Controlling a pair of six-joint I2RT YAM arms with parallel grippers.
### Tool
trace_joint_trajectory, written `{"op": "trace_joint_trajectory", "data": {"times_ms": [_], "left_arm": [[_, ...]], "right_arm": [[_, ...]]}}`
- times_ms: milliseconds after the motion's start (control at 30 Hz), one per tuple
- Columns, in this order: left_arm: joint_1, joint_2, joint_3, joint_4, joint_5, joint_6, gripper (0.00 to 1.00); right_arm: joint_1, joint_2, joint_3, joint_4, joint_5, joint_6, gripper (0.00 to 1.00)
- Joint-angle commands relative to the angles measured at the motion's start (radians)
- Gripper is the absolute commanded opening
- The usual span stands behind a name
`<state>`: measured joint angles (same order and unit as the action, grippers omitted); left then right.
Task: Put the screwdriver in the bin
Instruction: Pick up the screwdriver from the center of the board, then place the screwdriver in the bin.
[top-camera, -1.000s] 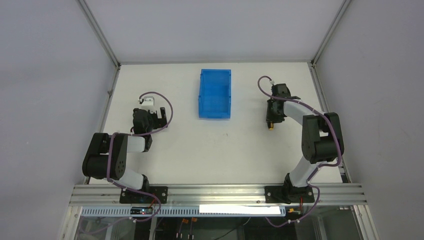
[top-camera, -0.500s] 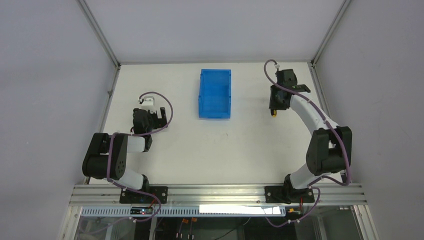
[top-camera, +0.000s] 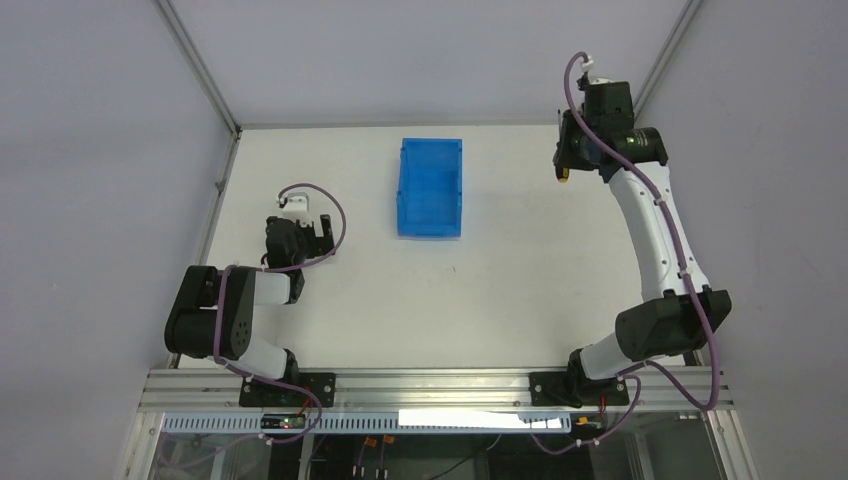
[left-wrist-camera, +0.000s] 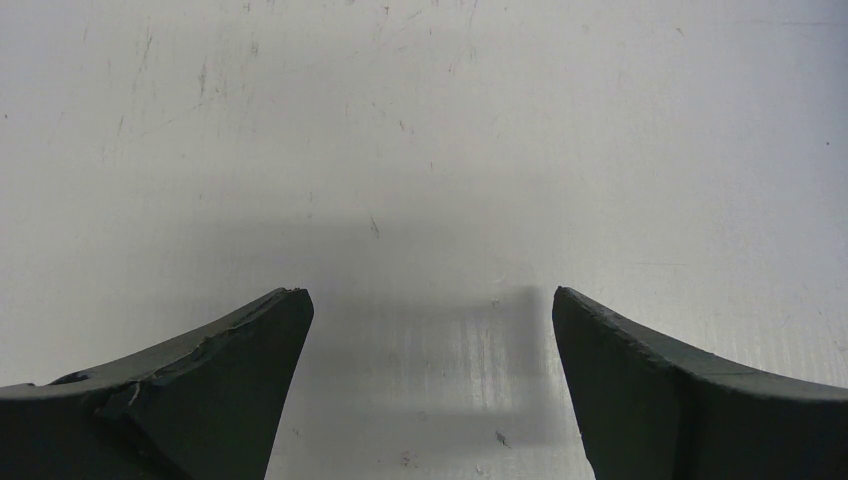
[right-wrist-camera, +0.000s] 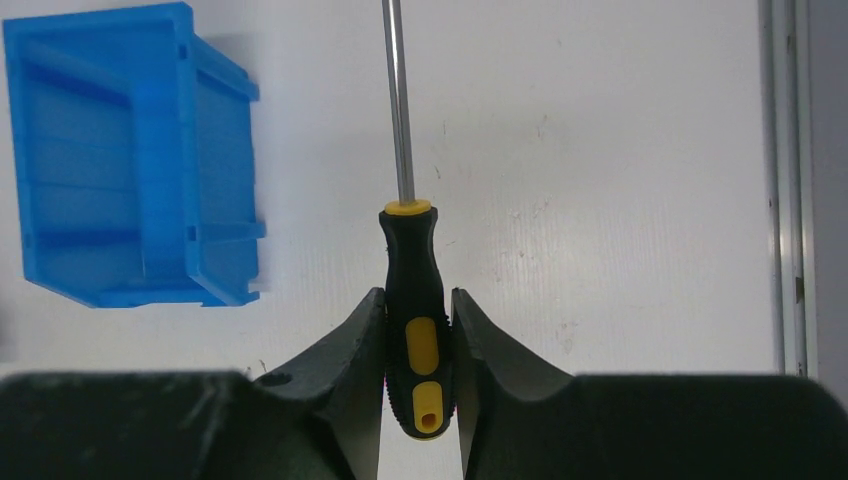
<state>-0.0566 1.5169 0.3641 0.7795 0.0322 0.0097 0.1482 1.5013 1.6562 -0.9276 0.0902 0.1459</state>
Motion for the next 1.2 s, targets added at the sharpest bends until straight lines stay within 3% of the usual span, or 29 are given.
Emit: {"op": "trace_joint_trajectory", "data": {"times_ms": [0, 233, 533, 1167], "left_arm": [[0.013, -0.009, 0.018, 0.027, -0.001, -0.007, 1.0], [0.013, -0.009, 0.018, 0.027, 0.0, -0.008, 1.0], [0.013, -0.009, 0.018, 0.028, 0.0, -0.007, 1.0], [0.013, -0.009, 0.018, 0.027, 0.0, -0.008, 1.0]], "right_arm": [[0.004, -0.033, 0.138, -0.08, 0.016, -0.022, 0.0], [0.005, -0.013, 0.272, -0.131, 0.022, -0.02, 0.0], [0.034, 0.001, 0.277, -0.12, -0.013, 0.068, 0.0], [0.414, 0.13, 0.276, 0.101, 0.165, 0.324, 0.0]]}}
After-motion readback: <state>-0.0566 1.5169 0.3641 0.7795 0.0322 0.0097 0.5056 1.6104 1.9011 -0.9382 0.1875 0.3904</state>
